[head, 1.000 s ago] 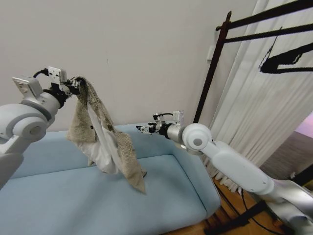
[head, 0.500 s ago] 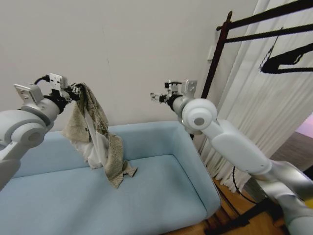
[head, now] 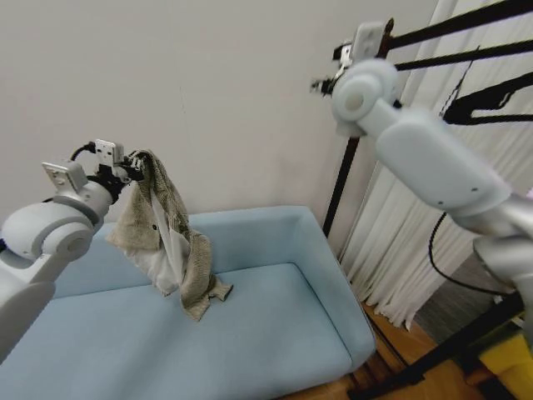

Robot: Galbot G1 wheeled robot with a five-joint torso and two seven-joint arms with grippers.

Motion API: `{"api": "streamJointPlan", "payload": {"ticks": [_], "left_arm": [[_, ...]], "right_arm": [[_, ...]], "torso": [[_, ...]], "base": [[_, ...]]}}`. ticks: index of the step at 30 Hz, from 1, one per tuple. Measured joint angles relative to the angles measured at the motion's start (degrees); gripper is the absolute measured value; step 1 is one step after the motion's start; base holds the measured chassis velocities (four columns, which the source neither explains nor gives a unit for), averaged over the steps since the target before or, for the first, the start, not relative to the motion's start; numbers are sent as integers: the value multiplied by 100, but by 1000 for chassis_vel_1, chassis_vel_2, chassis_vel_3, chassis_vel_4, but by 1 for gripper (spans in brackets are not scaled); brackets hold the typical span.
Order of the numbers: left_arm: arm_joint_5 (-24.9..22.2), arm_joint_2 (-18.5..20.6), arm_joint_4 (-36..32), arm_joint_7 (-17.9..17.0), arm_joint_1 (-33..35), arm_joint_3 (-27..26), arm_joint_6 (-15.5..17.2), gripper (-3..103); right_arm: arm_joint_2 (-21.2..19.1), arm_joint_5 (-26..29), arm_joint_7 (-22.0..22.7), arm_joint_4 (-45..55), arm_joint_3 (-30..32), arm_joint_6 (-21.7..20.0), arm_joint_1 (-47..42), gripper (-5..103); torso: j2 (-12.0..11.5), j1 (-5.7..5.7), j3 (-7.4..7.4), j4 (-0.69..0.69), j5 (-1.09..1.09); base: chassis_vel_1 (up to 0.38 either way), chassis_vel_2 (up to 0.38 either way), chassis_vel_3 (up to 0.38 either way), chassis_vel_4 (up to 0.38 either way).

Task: Pick up the clothes from the sofa and hang them on the clothes hanger.

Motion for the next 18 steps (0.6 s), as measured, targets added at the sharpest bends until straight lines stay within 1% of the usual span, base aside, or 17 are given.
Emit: {"api": "streamJointPlan", "payload": {"ticks": [1, 3, 5, 6, 8, 10, 11, 13, 14, 15, 16, 18], "left_arm": [[0, 0, 0, 0, 0, 0, 0, 2], [31, -91, -56, 3, 139, -47, -45, 2], [55, -157, -82, 19, 208, -56, -79, 2], [55, -157, -82, 19, 208, -56, -79, 2], [72, -213, -84, 72, 216, -58, -100, 2], [100, -281, -42, 134, 181, -58, -126, 2], [100, -281, -42, 134, 181, -58, -126, 2], [138, -352, 2, 181, 140, -56, -156, 2], [154, -389, 10, 204, 132, -54, -163, 2], [154, -389, 10, 204, 132, -54, -163, 2], [164, -421, 10, 215, 131, -52, -168, 2], [179, -498, 2, 223, 136, -48, -171, 2]], "right_arm": [[0, 0, 0, 0, 0, 0, 0, 100], [-83, 230, 267, -82, -298, -82, 324, 100], [-307, 317, 307, -106, -610, -193, 571, 100], [-307, 317, 307, -106, -610, -193, 571, 100], [-567, 463, 325, -147, -950, -285, 824, 100], [-880, 761, 309, -213, -1334, -392, 1122, 100], [-880, 761, 309, -213, -1334, -392, 1122, 100], [-1082, 1044, 281, -348, -1655, -471, 1366, 100], [-1134, 1205, 288, -450, -1815, -489, 1491, 100], [-1134, 1205, 288, -450, -1815, -489, 1491, 100], [-1152, 1333, 304, -552, -1947, -498, 1599, 100], [-1096, 1555, 324, -824, -2179, -528, 1790, 100]], "torso": [[0, 0, 0, 0, 0], [0, -1, 0, 1, -3], [0, -1, 0, -2, 1], [0, -1, 0, -2, 1], [0, -1, 0, -5, 3], [0, -1, 0, -7, 5], [0, -1, 0, -7, 5], [0, -1, 0, -9, 6], [0, -1, 0, -8, 7], [0, -1, 0, -8, 7], [0, -1, 0, -7, 7], [0, -1, 0, -3, 5]], "base": [[0, 0, 0, 0], [0, 0, 0, 0], [0, 0, 0, 0], [0, 0, 0, 0], [0, 0, 0, 0], [0, 0, 0, 0], [0, 0, 0, 0], [0, 0, 0, 0], [0, 0, 0, 0], [0, 0, 0, 0], [0, 0, 0, 0], [0, 0, 0, 0]]}}
